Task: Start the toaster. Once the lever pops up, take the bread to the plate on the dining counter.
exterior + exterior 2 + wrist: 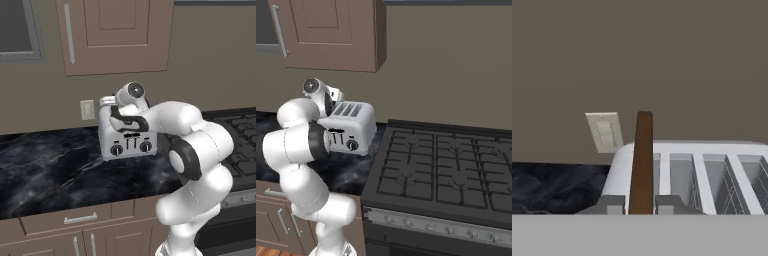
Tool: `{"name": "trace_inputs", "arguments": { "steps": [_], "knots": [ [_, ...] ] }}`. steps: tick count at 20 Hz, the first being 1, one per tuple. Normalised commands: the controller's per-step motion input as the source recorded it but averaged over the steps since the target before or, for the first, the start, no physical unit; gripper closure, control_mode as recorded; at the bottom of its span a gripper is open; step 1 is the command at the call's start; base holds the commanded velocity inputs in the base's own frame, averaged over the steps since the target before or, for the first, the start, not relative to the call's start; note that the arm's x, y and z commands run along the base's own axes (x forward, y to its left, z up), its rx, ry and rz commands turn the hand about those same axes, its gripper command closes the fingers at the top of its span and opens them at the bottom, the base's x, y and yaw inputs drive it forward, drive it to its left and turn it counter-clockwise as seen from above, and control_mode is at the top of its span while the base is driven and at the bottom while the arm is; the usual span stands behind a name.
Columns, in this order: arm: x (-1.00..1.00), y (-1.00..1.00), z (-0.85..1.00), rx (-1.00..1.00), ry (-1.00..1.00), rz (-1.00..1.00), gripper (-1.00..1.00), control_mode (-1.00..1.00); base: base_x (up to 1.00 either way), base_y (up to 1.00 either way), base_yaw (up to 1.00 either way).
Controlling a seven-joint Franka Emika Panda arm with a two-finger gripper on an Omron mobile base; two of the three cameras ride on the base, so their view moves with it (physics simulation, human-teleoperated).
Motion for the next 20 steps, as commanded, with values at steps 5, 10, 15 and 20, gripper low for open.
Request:
{"name": "trace_inputs", "arguments": {
  "steps": [5,10,15,20],
  "knots": [
    [-0.42,0.0,0.09,0.0,-0.1,0.0,1.0,-1.0,0.0,0.0,0.0],
    [-0.64,0.0,0.17,0.0,-0.1,0.0,1.0,-1.0,0.0,0.0,0.0],
    [-0.92,-0.06,0.4,0.0,-0.11,0.0,1.0,-1.0,0.0,0.0,0.0],
    [-0.87,-0.06,0.42,0.0,-0.07,0.0,1.0,-1.0,0.0,0.0,0.0]
  ]
}}
